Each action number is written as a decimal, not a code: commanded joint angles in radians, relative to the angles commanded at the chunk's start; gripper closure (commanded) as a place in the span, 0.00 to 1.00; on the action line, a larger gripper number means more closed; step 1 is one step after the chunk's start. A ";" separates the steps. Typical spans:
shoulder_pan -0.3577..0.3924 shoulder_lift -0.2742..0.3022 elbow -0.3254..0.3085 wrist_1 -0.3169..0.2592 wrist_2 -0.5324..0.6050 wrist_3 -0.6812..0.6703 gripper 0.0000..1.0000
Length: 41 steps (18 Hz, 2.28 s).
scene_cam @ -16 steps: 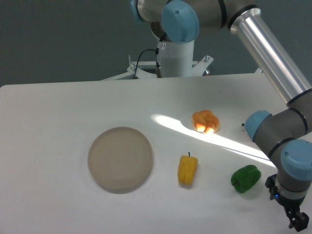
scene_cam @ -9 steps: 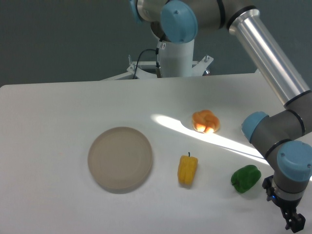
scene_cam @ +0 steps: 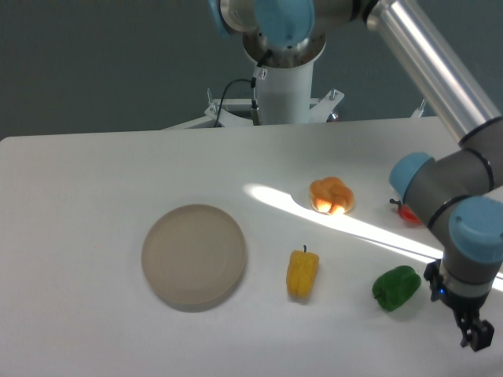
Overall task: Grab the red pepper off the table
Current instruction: 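Raise the gripper away from the green pepper toward the red pepper, then lower the open gripper over the red bell pepper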
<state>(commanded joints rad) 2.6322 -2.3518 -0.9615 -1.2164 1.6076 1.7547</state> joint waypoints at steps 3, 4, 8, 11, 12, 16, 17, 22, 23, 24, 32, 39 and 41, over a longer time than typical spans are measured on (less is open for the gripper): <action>0.023 0.054 -0.063 -0.038 0.002 0.107 0.00; 0.040 0.071 -0.086 -0.043 0.000 0.144 0.00; 0.100 0.127 -0.179 -0.055 -0.012 0.270 0.00; 0.143 0.161 -0.246 -0.054 -0.038 0.319 0.00; 0.146 0.166 -0.253 -0.055 -0.043 0.322 0.00; 0.172 0.221 -0.382 -0.035 -0.058 0.373 0.00; 0.172 0.238 -0.413 -0.029 -0.067 0.374 0.00; 0.173 0.247 -0.453 -0.018 -0.057 0.442 0.00; 0.173 0.247 -0.456 -0.018 -0.055 0.442 0.00; 0.172 0.247 -0.460 -0.018 -0.054 0.439 0.00; 0.173 0.241 -0.510 0.015 -0.054 0.439 0.00; 0.173 0.236 -0.545 0.018 -0.046 0.437 0.00; 0.173 0.235 -0.548 0.018 -0.046 0.430 0.00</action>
<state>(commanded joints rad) 2.8057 -2.1169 -1.5094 -1.1980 1.5616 2.1844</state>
